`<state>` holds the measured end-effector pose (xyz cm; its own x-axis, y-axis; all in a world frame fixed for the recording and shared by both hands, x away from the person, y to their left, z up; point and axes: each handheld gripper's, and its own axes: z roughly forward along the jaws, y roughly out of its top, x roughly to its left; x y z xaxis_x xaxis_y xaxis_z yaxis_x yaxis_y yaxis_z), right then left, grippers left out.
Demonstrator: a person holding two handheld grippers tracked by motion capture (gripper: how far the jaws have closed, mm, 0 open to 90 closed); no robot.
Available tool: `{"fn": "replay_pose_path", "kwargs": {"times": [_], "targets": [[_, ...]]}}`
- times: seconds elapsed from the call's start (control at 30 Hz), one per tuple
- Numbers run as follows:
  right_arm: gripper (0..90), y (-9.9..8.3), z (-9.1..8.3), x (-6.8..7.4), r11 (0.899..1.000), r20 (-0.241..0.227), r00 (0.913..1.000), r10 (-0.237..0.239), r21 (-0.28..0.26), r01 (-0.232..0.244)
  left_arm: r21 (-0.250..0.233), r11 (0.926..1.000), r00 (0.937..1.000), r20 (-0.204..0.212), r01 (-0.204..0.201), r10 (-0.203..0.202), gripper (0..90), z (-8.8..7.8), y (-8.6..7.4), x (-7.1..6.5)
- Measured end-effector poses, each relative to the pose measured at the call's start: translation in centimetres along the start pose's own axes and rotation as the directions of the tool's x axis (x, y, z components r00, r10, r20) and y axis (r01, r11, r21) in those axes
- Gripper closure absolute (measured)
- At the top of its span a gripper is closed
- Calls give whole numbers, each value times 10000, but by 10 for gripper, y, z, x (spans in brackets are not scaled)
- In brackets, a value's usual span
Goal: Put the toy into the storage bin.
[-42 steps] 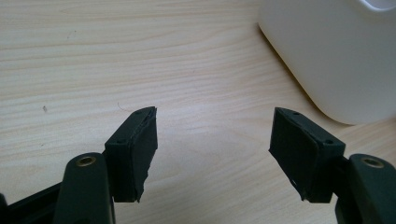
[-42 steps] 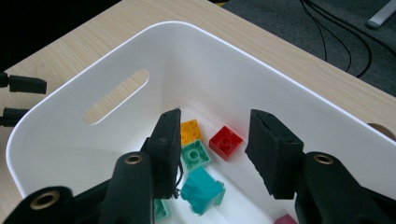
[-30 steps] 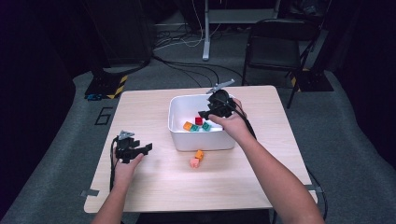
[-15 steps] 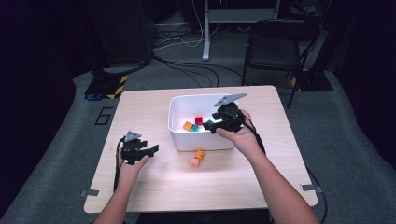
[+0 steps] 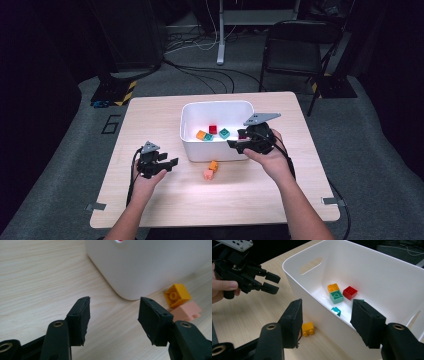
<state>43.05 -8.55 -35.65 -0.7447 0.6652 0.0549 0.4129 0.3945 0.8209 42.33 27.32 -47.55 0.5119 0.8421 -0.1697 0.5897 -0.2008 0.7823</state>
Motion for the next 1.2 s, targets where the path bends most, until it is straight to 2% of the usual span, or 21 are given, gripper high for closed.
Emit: {"fn": "replay_pose_path", "kwargs": {"times": [0.17, 0.2, 0.33, 0.5, 0.8, 1.03, 1.2], "targets": [[419, -4, -6, 0, 10000, -96, 9999, -46, -48, 46, 39, 9998, 9991, 379, -187, 185, 424, 2, 3, -11], [419, -4, -7, 0, 10000, -79, 10000, -44, -69, 43, 51, 9993, 9981, 494, -368, 366, 424, 3, 5, -15], [419, -7, -11, 0, 9999, -80, 10000, 5, -165, -6, 145, 9976, 9942, 845, -672, 658, 462, 7, 6, -24], [418, -11, -10, 1, 9999, 4, 10000, -84, -74, 84, 427, 9947, 9904, 1056, -938, 889, 469, 16, 5, -37], [416, -13, -13, 0, 9998, -47, 10000, -70, -171, 69, 846, 9889, 9847, 1356, -1218, 1097, 480, 31, -3, -59], [416, -14, -16, 0, 9996, -152, 9999, -74, -285, 70, 936, 9870, 9803, 1607, -1308, 1147, 477, 41, -7, -75], [412, -15, -20, -3, 9992, 2, 10000, -45, -404, 45, 1009, 9851, 9776, 1722, -1394, 1207, 477, 48, -8, -85]]}}
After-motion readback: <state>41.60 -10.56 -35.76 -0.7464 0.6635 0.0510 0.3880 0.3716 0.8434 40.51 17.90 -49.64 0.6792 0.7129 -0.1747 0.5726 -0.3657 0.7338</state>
